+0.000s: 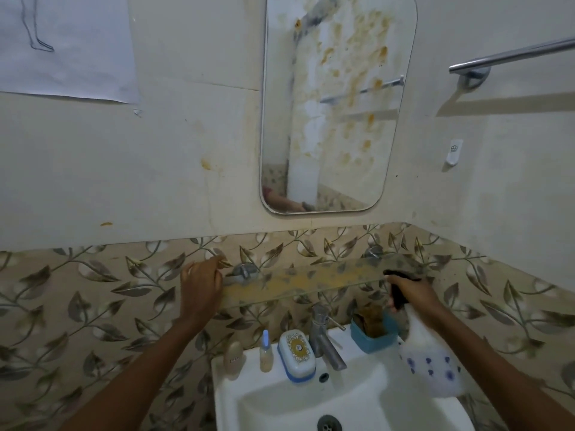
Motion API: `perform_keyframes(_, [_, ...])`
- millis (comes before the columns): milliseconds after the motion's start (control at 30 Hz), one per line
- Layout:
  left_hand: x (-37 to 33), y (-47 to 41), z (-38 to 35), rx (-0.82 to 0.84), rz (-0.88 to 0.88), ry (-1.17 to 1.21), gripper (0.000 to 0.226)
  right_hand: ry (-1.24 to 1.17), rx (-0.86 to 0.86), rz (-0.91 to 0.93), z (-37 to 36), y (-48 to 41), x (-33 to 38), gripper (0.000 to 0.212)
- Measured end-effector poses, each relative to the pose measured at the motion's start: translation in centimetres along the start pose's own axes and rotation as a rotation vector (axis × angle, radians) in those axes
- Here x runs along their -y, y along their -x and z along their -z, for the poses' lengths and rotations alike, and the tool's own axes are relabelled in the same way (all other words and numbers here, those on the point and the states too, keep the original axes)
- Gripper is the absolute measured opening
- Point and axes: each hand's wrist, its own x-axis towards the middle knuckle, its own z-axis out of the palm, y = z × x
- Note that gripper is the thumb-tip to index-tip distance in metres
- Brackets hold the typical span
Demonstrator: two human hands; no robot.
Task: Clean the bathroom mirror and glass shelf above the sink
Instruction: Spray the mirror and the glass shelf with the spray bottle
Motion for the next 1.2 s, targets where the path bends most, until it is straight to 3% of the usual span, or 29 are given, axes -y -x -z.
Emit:
perform_keyframes(367, [-0.3, 0.3, 0.4, -0.001, -0.011, -0.045, 0.032, -0.055, 0.371, 0.027, -14.0, 6.7, 1.7, 0.019])
perform_keyframes(467, [-0.2, 0.4, 0.4, -0.002, -0.035, -0.052, 0.031, -0.079, 0.499, 0.034, -16.2, 8.0, 2.1, 0.012])
perform_keyframes(567, [-0.1, 0.4, 0.3, 0.005, -0.054, -0.062, 0.031, -0.118, 0.585, 0.013, -16.5, 8.9, 1.6, 0.019])
perform_keyframes(767, [-0.1, 0.0, 0.0, 0.066, -0.079, -0.153, 0.027, -0.103, 0.467, -0.094, -9.4, 8.8, -3.8, 0.01])
perform_keyframes(933, [-0.1, -0.3, -0.3, 0.113, -0.11, -0.213, 0.025, -0.16, 0.264, -0.187, -3.0, 6.4, -9.3, 0.028])
perform_keyframes(1033, [0.0, -0.2, -0.3, 0.108, -0.153, -0.215, 0.025, -0.15, 0.102, -0.171, -1.7, 3.6, -11.4, 0.034])
perform_keyframes(1200, [-0.2, -0.1, -0.3, 0.076, -0.194, -0.231, 0.035, -0.186, 0.014, -0.123, -3.4, -1.4, -12.1, 0.041])
